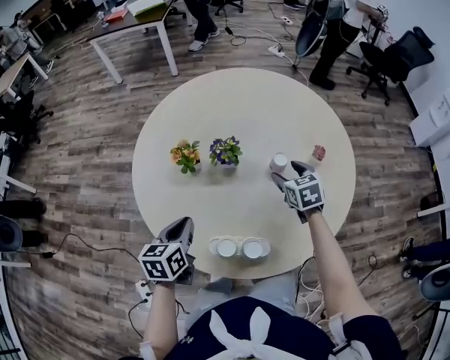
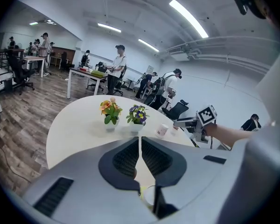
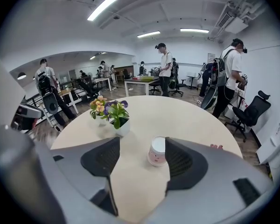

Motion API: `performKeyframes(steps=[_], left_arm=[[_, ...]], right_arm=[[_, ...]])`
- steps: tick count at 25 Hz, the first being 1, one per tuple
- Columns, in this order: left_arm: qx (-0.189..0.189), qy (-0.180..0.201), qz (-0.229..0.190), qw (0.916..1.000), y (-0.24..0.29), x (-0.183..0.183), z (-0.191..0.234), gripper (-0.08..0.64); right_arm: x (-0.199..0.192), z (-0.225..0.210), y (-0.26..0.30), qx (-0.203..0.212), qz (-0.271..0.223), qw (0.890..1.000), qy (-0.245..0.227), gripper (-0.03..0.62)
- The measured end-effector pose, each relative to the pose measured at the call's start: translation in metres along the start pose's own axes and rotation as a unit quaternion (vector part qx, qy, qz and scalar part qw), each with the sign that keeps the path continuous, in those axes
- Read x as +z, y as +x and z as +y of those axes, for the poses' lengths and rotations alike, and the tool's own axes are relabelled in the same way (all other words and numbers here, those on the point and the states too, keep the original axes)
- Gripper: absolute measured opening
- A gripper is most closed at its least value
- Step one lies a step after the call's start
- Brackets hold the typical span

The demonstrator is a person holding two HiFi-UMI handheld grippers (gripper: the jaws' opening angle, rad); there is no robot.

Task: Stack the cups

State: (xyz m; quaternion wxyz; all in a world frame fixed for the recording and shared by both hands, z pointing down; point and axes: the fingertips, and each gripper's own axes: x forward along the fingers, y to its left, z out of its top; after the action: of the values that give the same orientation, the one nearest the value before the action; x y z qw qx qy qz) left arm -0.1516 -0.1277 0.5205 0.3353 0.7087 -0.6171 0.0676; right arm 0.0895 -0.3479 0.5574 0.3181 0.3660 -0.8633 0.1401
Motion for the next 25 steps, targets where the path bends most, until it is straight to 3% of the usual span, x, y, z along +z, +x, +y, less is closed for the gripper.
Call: performKeyframes(steps=[18,25], left_arm=[[0.024,-0.013,0.01,0.9996,0.022,0.001,0.007,0.032],[0.032,-0.019,0.014,0.9992,0.018,-0.004,0.01,0.032]], right_arm=[[-0.029,-0.046,0.081,-0.023,0.062,0.998,0.006,0.307],[-0.033,-0.043,0.089,-0.016,0.067,0.998,-0.009,0.265]])
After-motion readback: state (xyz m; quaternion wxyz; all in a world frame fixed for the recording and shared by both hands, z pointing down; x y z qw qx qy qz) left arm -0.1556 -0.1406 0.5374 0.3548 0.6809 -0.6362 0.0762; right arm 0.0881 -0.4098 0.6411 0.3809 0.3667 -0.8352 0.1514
